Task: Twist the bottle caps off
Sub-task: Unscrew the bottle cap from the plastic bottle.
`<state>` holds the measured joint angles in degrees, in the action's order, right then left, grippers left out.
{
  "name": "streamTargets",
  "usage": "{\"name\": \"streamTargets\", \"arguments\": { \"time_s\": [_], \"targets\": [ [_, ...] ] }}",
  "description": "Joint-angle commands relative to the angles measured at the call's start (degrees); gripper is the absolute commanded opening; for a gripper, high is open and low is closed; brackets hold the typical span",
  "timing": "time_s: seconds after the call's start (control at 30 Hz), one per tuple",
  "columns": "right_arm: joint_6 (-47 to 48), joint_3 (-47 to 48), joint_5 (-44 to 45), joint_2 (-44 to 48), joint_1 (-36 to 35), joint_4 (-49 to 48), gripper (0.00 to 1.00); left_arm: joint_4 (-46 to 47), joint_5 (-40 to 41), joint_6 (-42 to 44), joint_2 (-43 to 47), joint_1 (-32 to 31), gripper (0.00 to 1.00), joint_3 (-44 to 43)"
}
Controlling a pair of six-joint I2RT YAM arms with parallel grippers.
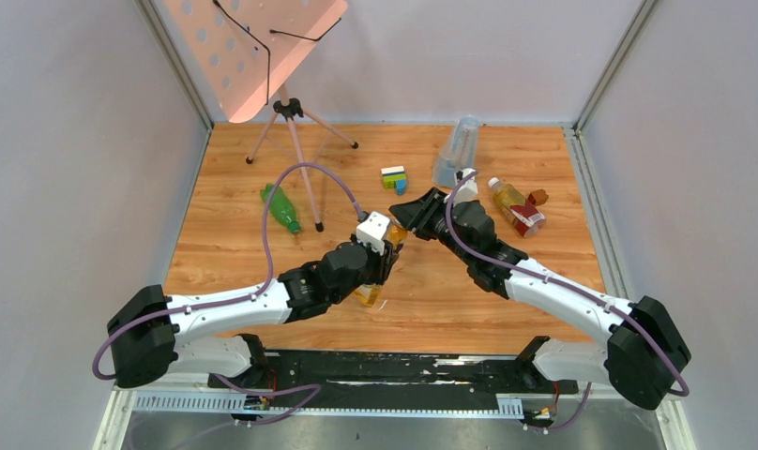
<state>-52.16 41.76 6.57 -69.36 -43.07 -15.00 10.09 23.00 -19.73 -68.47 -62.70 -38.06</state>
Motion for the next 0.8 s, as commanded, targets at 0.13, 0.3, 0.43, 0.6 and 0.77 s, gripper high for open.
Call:
{"name": "streamTargets", "arguments": {
  "time_s": [0.13,0.3,0.43,0.6,0.77],
  "targets": [
    [2.5,-1.5,2.8,2.1,-1.8,-6.6,0.00,2.8,1.1,-1.7,-0.7,-0.5,0.00,-3.3],
    [5.2,-3.0,-0.8,3.0,-1.8,-9.9,0.00,3.9,-5.6,-1.5,0.0,2.1,0.00,-3.5],
    [5.9,-4.0,-4.7,5.0,-1.2,-11.9,0.00,10.3,-13.0,-5.2,3.7,6.0,0.00,0.7],
    [6.7,-6.7,-11.1,8.1,1.0,-16.2,0.00,15.5,-23.1,-10.3,9.3,11.8,0.00,4.4],
    [7.9,-9.2,-20.9,10.7,2.0,-21.8,0.00,23.7,-33.9,-14.8,11.2,16.1,0.00,6.5]
  ]
}}
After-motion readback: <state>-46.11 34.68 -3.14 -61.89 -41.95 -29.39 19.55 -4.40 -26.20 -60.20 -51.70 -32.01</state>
